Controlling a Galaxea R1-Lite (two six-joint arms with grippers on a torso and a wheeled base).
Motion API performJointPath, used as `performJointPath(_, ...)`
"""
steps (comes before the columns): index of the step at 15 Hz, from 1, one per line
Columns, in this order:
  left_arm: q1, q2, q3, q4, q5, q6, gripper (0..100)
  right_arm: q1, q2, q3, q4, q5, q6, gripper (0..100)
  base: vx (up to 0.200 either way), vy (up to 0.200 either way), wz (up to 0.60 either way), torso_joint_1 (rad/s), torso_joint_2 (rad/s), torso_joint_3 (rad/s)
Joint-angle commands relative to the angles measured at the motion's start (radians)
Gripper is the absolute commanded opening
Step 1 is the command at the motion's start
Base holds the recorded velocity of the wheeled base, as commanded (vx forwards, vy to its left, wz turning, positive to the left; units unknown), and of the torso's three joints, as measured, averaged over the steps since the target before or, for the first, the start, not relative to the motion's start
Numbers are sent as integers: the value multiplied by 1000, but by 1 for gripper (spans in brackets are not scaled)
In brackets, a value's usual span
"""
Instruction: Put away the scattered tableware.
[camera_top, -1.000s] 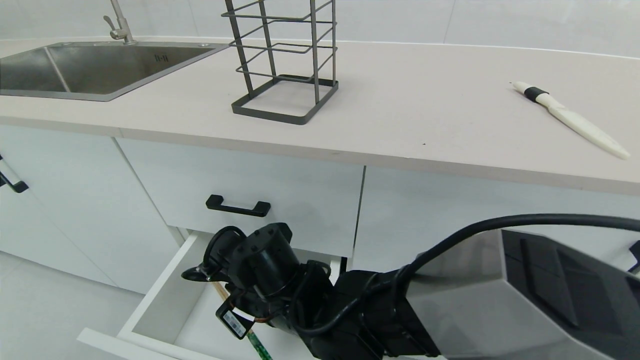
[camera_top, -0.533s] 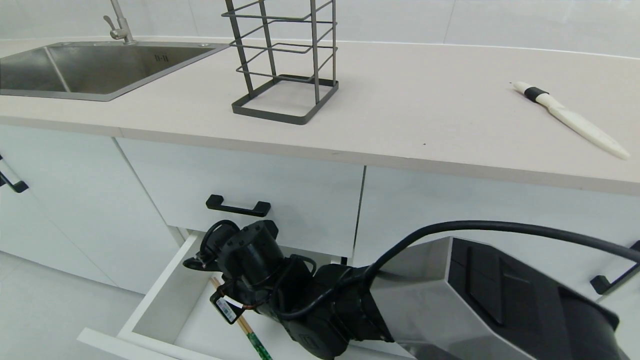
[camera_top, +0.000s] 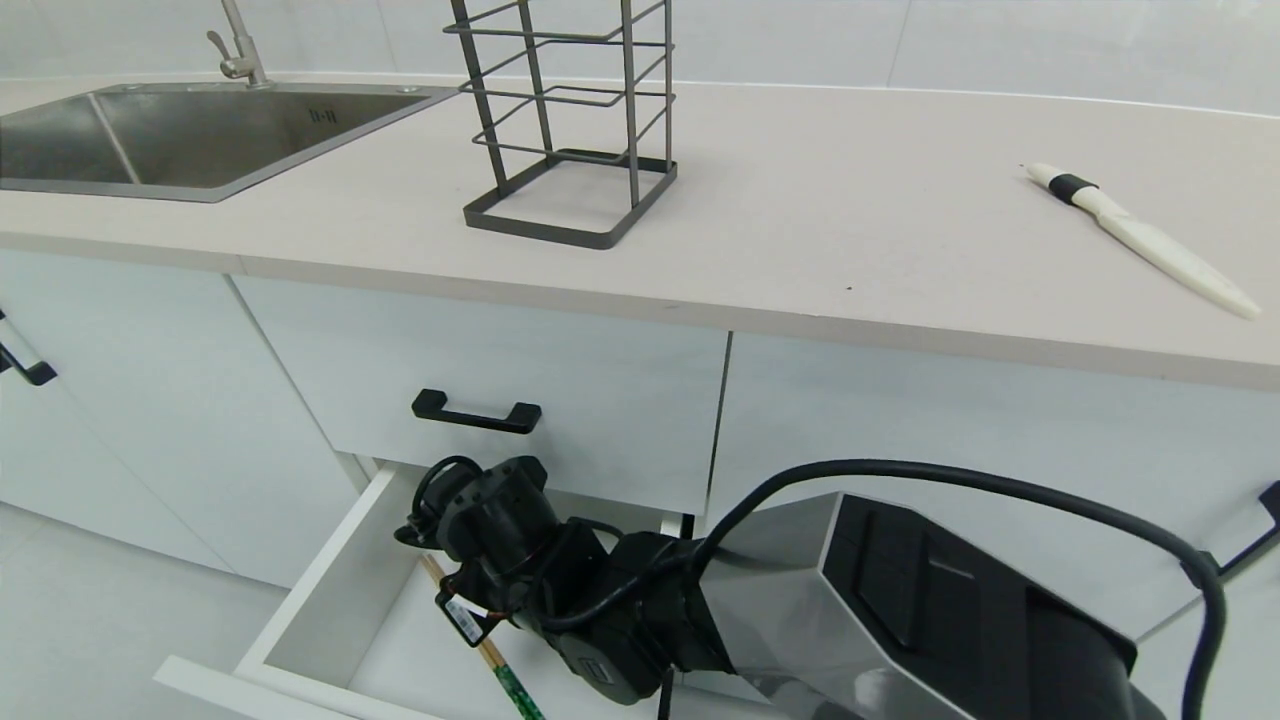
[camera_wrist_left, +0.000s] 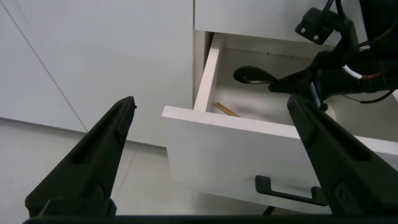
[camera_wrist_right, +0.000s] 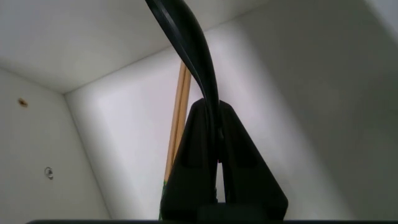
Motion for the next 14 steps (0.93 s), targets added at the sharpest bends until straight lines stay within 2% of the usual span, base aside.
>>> performJointPath(1, 0, 2, 0, 0, 0, -1, 100, -3, 23, -8, 1, -1, 2, 0, 0, 0, 0, 0, 0, 0)
performJointPath(14, 0, 2, 0, 0, 0, -1, 100, 5, 71, -14, 4, -4, 19, 0, 0, 0, 0, 0, 0, 0)
